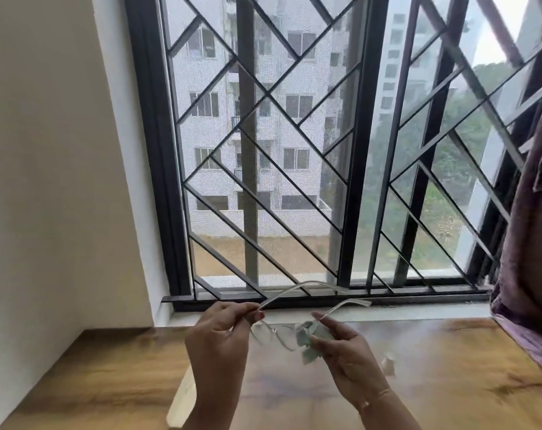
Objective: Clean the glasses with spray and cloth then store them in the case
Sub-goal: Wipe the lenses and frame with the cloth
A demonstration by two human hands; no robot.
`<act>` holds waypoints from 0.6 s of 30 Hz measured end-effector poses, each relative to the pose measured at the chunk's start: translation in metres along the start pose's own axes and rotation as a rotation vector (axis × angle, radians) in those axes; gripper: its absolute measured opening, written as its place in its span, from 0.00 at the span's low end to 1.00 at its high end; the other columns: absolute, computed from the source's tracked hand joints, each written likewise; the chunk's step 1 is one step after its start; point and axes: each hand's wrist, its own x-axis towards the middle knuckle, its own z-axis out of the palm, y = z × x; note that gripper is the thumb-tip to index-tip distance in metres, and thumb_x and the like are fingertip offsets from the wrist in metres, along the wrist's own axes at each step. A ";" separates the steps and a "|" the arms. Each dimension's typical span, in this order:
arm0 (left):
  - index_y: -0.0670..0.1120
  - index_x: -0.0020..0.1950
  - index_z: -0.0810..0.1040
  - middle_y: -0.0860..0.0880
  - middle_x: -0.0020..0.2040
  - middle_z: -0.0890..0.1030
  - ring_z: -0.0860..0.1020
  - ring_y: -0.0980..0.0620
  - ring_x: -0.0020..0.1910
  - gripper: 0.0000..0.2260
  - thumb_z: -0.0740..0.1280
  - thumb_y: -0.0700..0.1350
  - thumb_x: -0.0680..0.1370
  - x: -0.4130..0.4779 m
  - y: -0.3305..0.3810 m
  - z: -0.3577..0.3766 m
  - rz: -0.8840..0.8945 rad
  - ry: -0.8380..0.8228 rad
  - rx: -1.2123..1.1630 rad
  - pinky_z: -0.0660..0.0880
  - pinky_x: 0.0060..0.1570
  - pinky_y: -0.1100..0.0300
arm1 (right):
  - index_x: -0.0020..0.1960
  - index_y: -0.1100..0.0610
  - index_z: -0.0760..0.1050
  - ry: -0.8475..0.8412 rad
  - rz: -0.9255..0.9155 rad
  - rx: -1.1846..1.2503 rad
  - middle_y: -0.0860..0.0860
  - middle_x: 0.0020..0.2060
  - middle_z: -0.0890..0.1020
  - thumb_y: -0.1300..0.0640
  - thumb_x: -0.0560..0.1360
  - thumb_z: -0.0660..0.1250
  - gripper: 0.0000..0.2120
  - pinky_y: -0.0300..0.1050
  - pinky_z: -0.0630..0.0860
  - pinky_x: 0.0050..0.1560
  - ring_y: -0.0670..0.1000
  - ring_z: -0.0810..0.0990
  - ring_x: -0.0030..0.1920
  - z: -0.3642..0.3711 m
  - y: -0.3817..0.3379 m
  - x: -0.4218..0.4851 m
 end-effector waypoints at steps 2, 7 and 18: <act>0.57 0.36 0.82 0.59 0.40 0.82 0.78 0.63 0.38 0.17 0.76 0.33 0.62 0.000 -0.001 0.000 0.018 -0.003 -0.001 0.69 0.39 0.77 | 0.50 0.69 0.78 -0.035 0.013 -0.015 0.63 0.41 0.82 0.77 0.57 0.67 0.22 0.41 0.80 0.32 0.55 0.83 0.36 0.002 0.000 0.002; 0.60 0.35 0.80 0.61 0.41 0.82 0.79 0.63 0.37 0.20 0.76 0.33 0.62 0.000 -0.005 -0.001 0.018 0.009 -0.005 0.69 0.38 0.77 | 0.47 0.69 0.80 -0.105 0.035 -0.026 0.63 0.40 0.83 0.78 0.56 0.67 0.20 0.41 0.80 0.33 0.56 0.83 0.37 0.002 0.001 0.004; 0.64 0.34 0.79 0.70 0.35 0.80 0.79 0.66 0.37 0.24 0.76 0.32 0.62 -0.005 -0.010 0.001 -0.048 0.018 -0.013 0.70 0.39 0.79 | 0.38 0.69 0.78 -0.035 -0.084 -0.146 0.60 0.29 0.80 0.79 0.59 0.67 0.10 0.39 0.77 0.27 0.52 0.80 0.27 0.006 0.006 0.001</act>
